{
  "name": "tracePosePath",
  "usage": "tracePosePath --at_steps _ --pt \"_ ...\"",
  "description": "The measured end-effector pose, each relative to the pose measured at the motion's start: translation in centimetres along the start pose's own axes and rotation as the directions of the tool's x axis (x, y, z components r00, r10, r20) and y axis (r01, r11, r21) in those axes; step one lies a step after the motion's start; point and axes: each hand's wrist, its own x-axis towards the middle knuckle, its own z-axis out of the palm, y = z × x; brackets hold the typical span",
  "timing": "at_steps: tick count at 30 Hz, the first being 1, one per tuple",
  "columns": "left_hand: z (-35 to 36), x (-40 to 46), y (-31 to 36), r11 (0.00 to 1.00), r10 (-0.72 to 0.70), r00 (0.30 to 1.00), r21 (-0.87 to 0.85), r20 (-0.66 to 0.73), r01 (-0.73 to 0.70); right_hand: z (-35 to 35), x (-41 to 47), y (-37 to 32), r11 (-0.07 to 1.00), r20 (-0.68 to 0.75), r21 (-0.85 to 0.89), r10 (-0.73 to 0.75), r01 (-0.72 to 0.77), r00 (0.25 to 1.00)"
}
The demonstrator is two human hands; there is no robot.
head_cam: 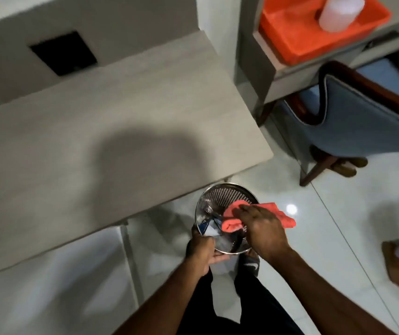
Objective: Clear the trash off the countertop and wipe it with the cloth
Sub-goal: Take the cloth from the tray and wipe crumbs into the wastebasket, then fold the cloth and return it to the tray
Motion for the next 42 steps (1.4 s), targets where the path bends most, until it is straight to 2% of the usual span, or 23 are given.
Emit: tracePosePath --at_steps 5,8,11,19,24,29,32,33,35,37,38,40,42 --pt "2.2 9.3 -4.7 0.996 -0.075 0.995 0.035 -0.066 0.078 7.9 0.5 6.4 0.974 0.055 0.143 0.168 -0.175 0.984" --pt "3.5 14.1 -7.0 0.993 -0.094 0.988 0.056 -0.119 0.101 12.0 0.5 9.4 0.931 0.167 0.239 0.242 -0.277 0.956" --pt "5.5 18.2 -8.9 0.992 -0.105 0.989 0.059 -0.106 0.111 15.9 0.8 12.4 0.903 0.246 0.258 0.284 -0.345 0.927" --pt "9.0 26.6 -12.1 0.995 -0.099 0.994 0.027 -0.046 0.1 22.9 2.6 17.7 0.852 0.264 0.298 0.359 -0.43 0.895" --pt "9.8 28.4 -11.2 0.978 -0.137 0.99 0.154 -0.028 0.139 23.9 3.6 19.6 0.845 0.278 0.298 0.368 -0.444 0.887" --pt "10.7 25.4 -7.5 0.865 -0.294 0.956 0.429 0.016 0.26 22.3 3.4 19.3 0.842 0.248 0.331 0.359 -0.427 0.9" --pt "12.2 21.7 -3.9 0.82 -0.337 0.942 0.49 -0.007 0.297 19.5 2.8 17.7 0.783 0.17 0.46 0.387 -0.42 0.906" --pt "13.1 20.0 -2.4 0.825 -0.327 0.945 0.489 0.004 0.283 18.0 2.4 17.0 0.788 0.078 0.495 0.378 -0.365 0.922" --pt "15.2 16.0 1.2 0.837 -0.264 0.963 0.51 0.06 0.198 14.5 1.3 15.7 0.858 -0.127 0.446 0.344 -0.256 0.93" --pt "16.9 11.6 4.3 0.806 -0.074 0.987 0.591 0.139 -0.023 11.1 -0.1 14.3 0.887 -0.212 0.38 0.36 -0.263 0.908" --pt "17.8 9.0 6.0 0.783 0.021 0.975 0.603 0.22 -0.153 9.0 -1.2 13.7 0.891 -0.262 0.364 0.376 -0.27 0.889" --pt "19.0 3.3 9.1 0.718 0.119 0.893 0.583 0.435 -0.38 5.2 -3.5 12.6 0.901 -0.374 0.365 0.371 -0.233 0.85" --pt "20.0 -1.9 11.8 0.564 0.165 0.794 0.604 0.585 -0.563 2.3 -5.4 11.6 0.916 -0.447 0.351 0.347 -0.196 0.824"
